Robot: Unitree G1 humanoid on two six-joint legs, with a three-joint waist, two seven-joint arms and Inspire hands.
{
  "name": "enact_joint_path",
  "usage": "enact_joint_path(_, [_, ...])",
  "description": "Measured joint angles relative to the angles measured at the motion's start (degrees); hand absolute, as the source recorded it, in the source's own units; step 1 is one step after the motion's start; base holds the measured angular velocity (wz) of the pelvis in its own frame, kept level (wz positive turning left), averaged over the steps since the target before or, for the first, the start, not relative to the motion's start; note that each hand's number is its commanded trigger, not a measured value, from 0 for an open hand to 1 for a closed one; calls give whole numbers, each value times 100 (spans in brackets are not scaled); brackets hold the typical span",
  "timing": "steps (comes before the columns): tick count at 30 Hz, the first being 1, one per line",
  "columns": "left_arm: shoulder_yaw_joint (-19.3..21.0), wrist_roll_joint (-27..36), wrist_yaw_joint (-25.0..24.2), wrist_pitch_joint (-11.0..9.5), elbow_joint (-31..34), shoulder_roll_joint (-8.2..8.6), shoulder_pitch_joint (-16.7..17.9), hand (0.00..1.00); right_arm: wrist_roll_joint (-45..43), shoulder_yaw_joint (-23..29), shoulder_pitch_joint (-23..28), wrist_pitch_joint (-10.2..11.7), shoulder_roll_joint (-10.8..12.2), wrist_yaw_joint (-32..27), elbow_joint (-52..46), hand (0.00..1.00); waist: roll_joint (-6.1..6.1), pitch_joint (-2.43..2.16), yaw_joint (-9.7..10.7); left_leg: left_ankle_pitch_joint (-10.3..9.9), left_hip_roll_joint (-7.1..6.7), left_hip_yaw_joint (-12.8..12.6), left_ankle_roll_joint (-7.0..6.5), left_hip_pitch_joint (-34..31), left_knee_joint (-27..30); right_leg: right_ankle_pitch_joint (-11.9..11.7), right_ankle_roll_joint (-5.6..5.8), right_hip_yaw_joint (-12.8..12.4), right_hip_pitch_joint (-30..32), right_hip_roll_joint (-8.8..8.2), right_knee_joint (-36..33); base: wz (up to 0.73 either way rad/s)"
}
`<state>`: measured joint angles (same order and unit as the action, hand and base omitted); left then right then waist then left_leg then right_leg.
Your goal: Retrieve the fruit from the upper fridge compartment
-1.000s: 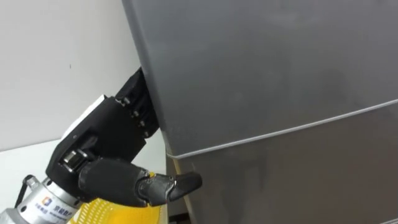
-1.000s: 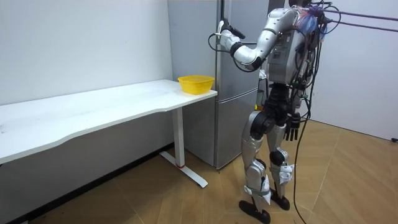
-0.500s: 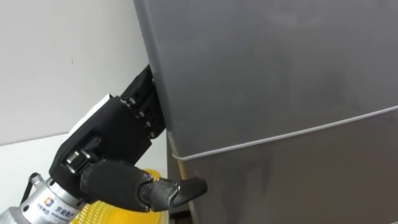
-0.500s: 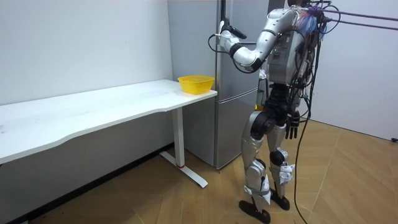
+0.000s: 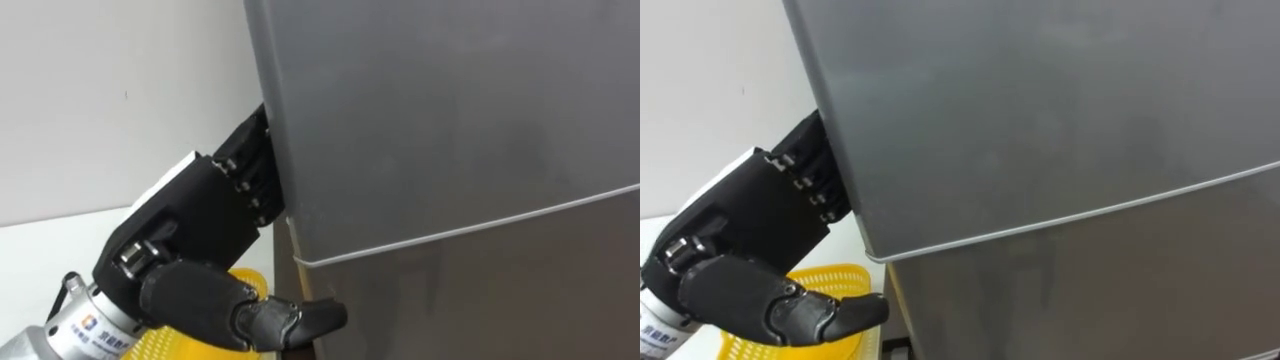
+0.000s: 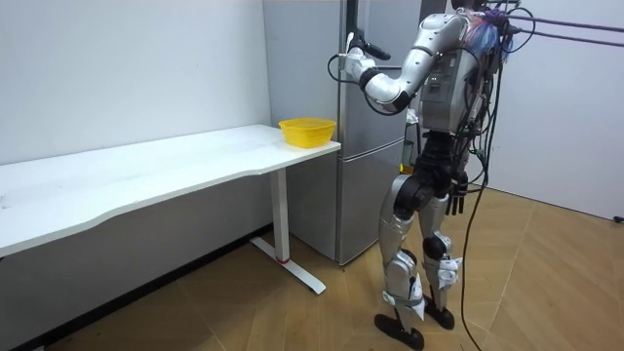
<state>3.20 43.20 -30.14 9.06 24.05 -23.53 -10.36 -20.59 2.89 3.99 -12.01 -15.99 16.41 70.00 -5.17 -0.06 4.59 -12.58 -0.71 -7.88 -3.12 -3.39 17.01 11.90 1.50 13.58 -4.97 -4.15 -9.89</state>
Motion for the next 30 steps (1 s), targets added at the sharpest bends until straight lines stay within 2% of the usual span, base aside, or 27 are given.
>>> enact_joint_path(9, [-123,0,1,-65,0,18,-13,0,-131,-177,-95,21,3,-7,192,0,2,2,34,-11,-1,16,-23,-22,40,-5,5,-80,-11,8,-11,2])
enact_joint_path(16, [-331,0,3,-65,0,23,-187,0,-234,-367,-201,14,1,-24,255,0,-5,5,37,-52,3,28,-88,-175,154,-37,48,-67,37,30,-11,5])
enact_joint_path(23, [-539,5,3,-65,17,29,-309,0,-231,-523,-273,15,1,-88,363,0,-7,2,28,-62,-6,-15,-152,-211,173,-96,93,-238,105,17,-81,1])
enact_joint_path(30, [-614,4,3,-64,19,30,-331,0,-230,-560,-257,11,2,-91,361,0,-8,-1,28,-52,-7,-34,-179,-213,174,-133,114,-285,109,14,-83,0])
